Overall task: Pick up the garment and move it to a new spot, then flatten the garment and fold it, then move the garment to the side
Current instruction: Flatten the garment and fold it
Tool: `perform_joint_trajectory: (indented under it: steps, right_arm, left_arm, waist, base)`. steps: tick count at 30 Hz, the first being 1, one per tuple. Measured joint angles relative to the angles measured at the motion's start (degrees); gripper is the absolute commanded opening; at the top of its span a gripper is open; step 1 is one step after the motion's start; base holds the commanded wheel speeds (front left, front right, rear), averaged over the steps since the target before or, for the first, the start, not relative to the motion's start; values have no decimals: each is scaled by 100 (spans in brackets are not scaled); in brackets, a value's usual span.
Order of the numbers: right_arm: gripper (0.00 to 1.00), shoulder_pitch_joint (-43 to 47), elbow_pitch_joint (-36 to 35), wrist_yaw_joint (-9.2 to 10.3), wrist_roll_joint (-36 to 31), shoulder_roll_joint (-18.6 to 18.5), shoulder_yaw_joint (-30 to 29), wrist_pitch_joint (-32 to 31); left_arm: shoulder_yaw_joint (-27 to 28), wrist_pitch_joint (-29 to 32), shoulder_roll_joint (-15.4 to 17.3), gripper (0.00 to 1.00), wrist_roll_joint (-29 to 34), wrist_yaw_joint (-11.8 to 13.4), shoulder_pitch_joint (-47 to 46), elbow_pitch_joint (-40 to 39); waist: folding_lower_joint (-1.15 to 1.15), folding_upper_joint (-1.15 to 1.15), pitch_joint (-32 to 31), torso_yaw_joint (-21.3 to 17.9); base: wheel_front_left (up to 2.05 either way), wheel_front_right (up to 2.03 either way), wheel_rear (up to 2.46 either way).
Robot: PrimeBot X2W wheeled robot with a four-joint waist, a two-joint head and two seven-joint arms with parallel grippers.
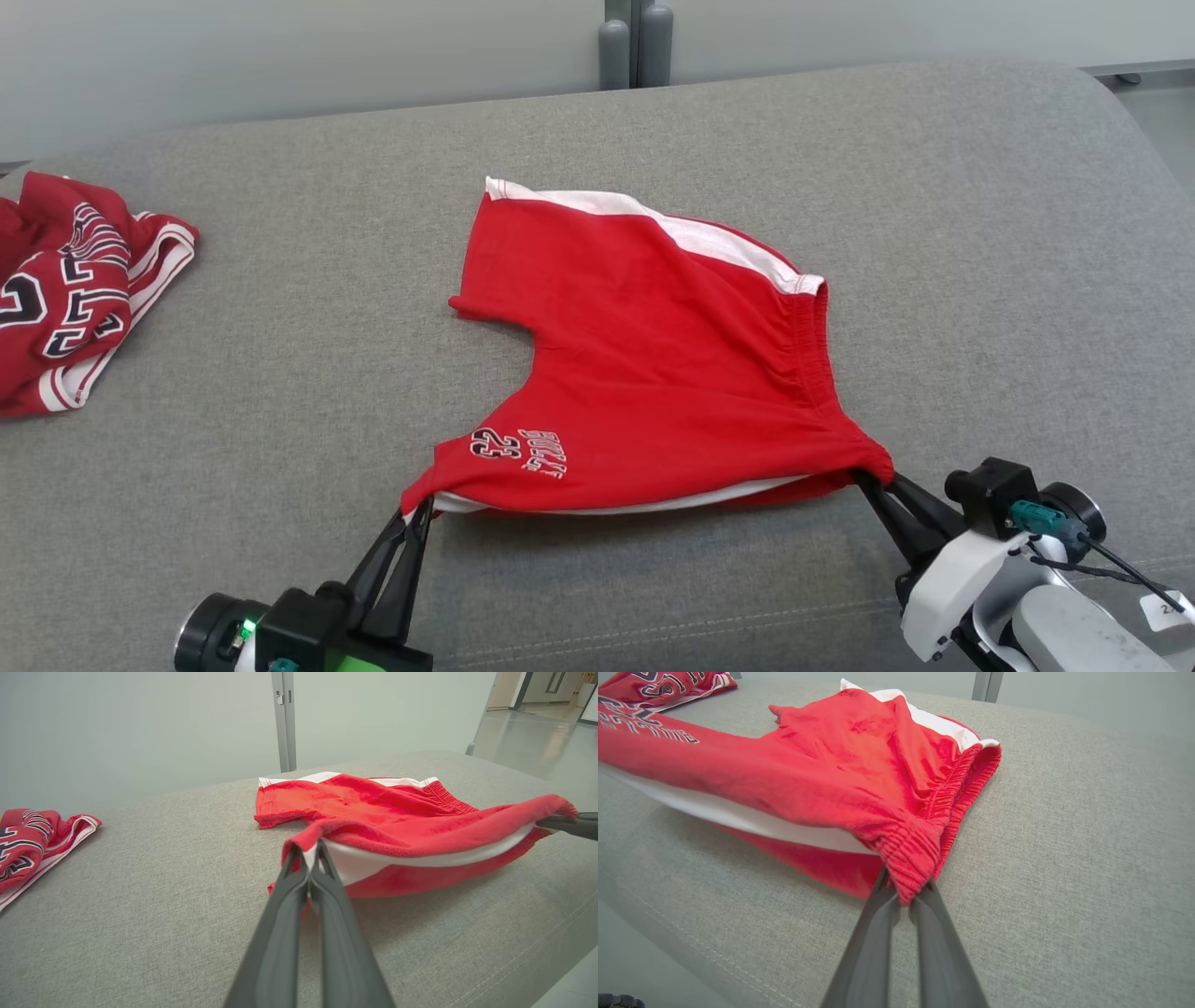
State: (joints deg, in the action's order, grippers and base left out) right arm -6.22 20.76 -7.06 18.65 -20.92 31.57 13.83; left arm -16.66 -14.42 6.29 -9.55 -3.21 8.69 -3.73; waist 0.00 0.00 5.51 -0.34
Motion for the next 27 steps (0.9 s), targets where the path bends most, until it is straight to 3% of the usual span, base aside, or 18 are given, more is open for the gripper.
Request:
perform_joint_trajectory:
  steps: [7, 21, 27]
  right_arm:
    - [0, -635, 15, -1, 643, 142, 350, -437]
    - [0, -2389, 77, -1, 1965, 376, 303, -1224]
    - [0, -2986, 280, 0, 2186, 417, 123, -1350]
  left_arm:
    - [-36, 143, 355, 0, 172, -208, -1141, 694]
    - [-26, 1116, 260, 0, 108, -328, -3791, 1890]
    - [62, 1284, 241, 0, 109, -333, -4862, 2353]
  waist:
    - [0, 0, 249, -62]
    - [0, 0, 1157, -314]
    - [0, 0, 1694, -524]
  base:
    - [0, 0, 0]
    - [0, 0, 0]
    - [0, 0, 0]
